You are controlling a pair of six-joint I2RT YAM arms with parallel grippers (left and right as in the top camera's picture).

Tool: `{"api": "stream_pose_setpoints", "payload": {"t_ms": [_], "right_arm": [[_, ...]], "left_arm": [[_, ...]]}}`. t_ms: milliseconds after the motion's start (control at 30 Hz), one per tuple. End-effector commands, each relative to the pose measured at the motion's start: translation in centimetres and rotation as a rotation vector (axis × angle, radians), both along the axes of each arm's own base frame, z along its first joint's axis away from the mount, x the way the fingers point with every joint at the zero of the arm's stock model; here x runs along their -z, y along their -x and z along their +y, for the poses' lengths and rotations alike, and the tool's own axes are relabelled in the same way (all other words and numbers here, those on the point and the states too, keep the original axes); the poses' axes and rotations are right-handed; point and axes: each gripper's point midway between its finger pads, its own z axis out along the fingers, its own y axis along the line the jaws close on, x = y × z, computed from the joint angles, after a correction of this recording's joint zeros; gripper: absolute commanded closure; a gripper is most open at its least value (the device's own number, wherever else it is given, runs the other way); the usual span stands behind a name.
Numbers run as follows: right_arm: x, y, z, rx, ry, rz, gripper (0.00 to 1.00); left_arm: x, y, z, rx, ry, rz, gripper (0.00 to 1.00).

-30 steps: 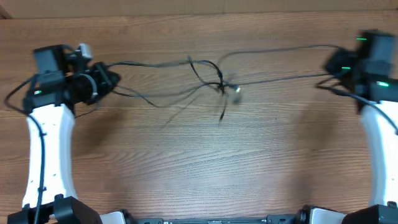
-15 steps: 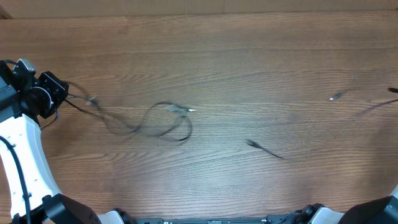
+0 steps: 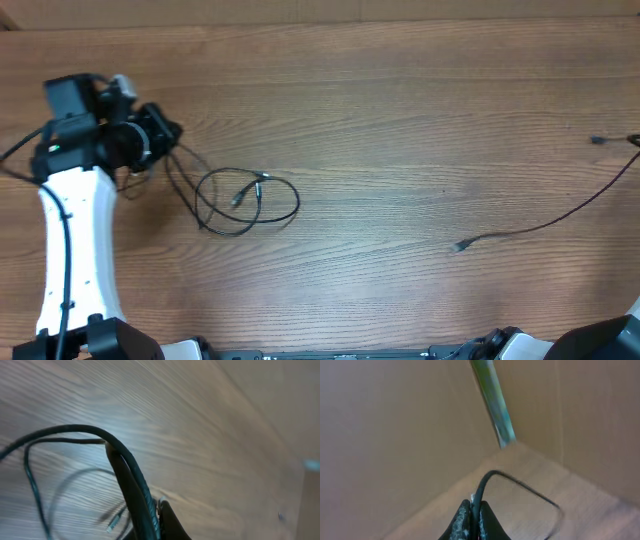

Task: Untangle cables

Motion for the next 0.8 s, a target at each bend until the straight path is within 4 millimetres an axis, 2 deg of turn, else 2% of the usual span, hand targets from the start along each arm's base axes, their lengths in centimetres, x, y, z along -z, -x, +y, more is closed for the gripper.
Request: {"api": "stream_pose_setpoints", "payload": {"t_ms": [0,133,267,333,467,533,567,667,767], "right_arm": [[-7.1,0.3,0.2,-0.01,0.161,-0.104,0.96],[-13.1,0.9,-0.8,0.047,0.319,-0.17,0.96],[-17.0,0.9,-2.7,0.125,0.482,-0.177,0.96],[-17.9,0.3,-3.7,0.149,0.557,-0.182,0.96],[-18.1,-1.0,-6.5,0.236,0.618,-0.243,0.96],[-17.1,-2.0,-7.3,0.238,0.618,-0.244,0.96],[-15.4,-2.8,-8.2,0.236,0.594,-0.211,0.96],[-10.0,-3.7,-11.2,0.29,0.511,-0.08,0.96],[-4.5,-3.2,-14.5,0.351,0.409,0.041,0.96]], "left_arm": [[-1.4,-0.3,-3.2,0.072,-0.026,-0.034,0.96],[-0.6,-0.4,-5.3,0.11,-0.11,-0.018,0.95],[-0.6,-0.2,-7.9,0.173,-0.124,-0.028,0.96],[-0.7,-0.1,-8.9,0.198,-0.124,-0.035,0.96],[-0.7,0.2,-10.3,0.233,-0.127,-0.038,0.96],[-0.6,0.3,-10.7,0.242,-0.134,-0.036,0.96],[-0.6,0.4,-11.1,0.252,-0.134,-0.037,0.96],[-0.5,0.5,-11.7,0.267,-0.132,-0.032,0.96],[-0.1,0.6,-12.4,0.28,-0.131,-0.024,0.96]]}}
